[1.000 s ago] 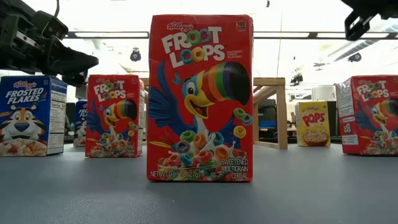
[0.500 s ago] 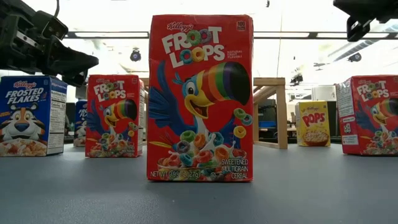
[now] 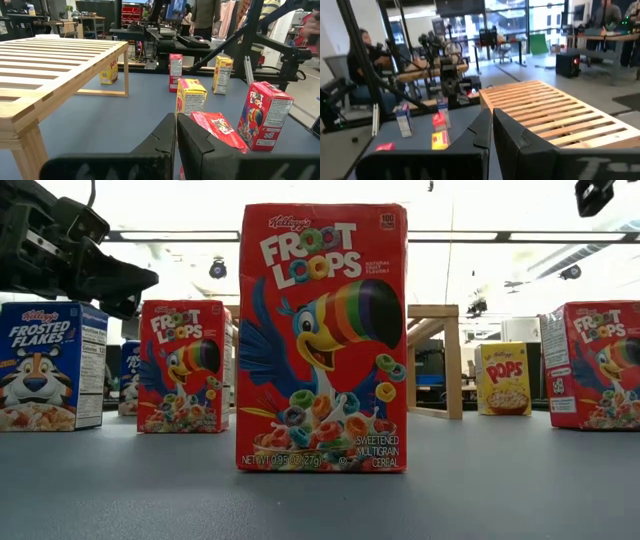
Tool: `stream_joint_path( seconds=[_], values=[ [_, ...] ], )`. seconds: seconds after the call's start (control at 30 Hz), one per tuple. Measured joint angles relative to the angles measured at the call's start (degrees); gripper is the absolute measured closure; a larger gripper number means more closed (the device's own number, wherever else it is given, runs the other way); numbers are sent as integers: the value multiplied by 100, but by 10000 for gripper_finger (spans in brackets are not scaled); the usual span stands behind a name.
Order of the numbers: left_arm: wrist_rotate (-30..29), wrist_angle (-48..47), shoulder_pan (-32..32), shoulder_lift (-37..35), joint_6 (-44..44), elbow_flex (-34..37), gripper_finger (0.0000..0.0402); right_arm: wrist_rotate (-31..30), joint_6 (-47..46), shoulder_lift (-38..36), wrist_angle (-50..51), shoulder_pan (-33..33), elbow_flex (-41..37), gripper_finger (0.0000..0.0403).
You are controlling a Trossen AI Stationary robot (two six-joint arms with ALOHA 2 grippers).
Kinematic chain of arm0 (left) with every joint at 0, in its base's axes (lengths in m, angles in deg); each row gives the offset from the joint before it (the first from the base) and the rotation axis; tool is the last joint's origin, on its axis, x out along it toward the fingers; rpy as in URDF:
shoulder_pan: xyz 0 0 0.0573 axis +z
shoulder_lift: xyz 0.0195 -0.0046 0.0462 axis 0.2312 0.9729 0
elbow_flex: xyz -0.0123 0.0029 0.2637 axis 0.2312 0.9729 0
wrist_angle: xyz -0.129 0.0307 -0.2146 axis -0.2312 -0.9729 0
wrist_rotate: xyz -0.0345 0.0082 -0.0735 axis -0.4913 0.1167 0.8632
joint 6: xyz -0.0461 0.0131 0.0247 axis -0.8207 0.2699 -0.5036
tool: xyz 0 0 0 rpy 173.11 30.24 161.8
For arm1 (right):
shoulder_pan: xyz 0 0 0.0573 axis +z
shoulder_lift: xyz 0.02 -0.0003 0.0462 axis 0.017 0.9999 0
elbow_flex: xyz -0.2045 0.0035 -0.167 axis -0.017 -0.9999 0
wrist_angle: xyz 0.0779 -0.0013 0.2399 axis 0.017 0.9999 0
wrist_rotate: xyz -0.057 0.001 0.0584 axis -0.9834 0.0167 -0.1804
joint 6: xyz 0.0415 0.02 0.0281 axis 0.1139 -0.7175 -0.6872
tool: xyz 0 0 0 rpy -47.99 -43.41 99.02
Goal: Stack cereal on shelf
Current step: Put the top right red cereal box on the shelf
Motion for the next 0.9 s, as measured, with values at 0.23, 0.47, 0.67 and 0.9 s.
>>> stream_joint_path(
  seconds=[0.23,0.47,0.67,0.9],
  values=[
    [0,-2,0,0,0,0,402,-258,-190,1263,821,2,640,394],
    [1,0,0,0,-2,0,402,612,-970,2507,1151,277,1069,394],
    [-1,0,0,0,0,1,402,-221,-1833,2883,1685,1334,1132,394],
    [-2,0,2,0,-1,0,402,-1769,-3286,2893,1892,3272,717,394]
  ],
)
